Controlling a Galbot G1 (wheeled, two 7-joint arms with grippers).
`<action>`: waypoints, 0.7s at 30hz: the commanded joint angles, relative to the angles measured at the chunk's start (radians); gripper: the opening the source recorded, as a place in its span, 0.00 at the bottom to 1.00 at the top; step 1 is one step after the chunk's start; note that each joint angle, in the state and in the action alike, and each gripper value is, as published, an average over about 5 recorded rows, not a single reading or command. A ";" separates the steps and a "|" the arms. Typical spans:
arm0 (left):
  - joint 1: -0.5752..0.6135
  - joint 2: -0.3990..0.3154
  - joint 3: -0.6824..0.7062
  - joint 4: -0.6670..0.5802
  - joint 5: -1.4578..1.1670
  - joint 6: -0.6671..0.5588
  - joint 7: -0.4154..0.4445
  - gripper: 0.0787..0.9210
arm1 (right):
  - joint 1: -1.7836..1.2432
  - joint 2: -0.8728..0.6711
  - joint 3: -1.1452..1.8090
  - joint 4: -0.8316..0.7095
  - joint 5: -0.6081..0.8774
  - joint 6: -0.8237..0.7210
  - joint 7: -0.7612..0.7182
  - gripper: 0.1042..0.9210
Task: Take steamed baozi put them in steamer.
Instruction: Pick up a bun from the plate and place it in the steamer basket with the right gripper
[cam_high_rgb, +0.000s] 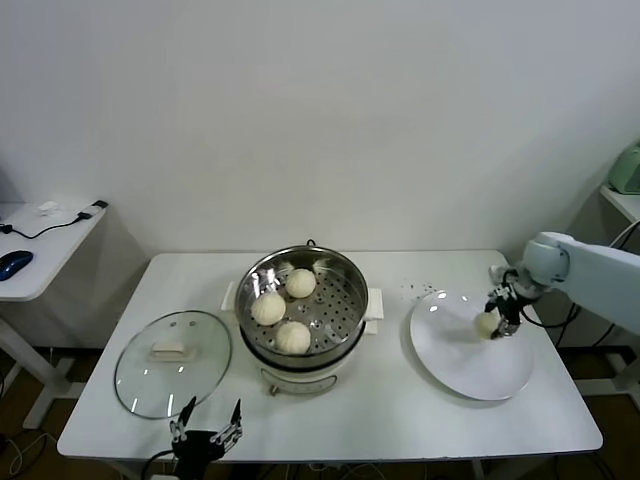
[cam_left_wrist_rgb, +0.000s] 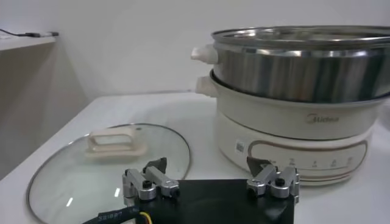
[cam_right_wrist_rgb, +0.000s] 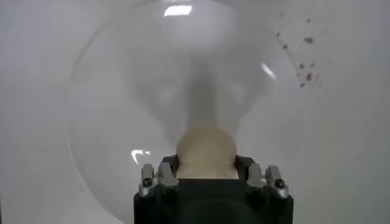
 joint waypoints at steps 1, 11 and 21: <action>-0.005 0.008 0.002 -0.010 0.001 0.004 0.001 0.88 | 0.593 0.140 -0.357 0.275 0.444 -0.052 0.002 0.64; -0.009 0.008 0.019 -0.032 0.006 0.006 -0.001 0.88 | 0.613 0.420 -0.258 0.407 0.659 -0.155 0.122 0.64; -0.008 -0.004 0.023 -0.033 0.005 0.003 -0.002 0.88 | 0.332 0.600 -0.212 0.260 0.591 -0.205 0.223 0.64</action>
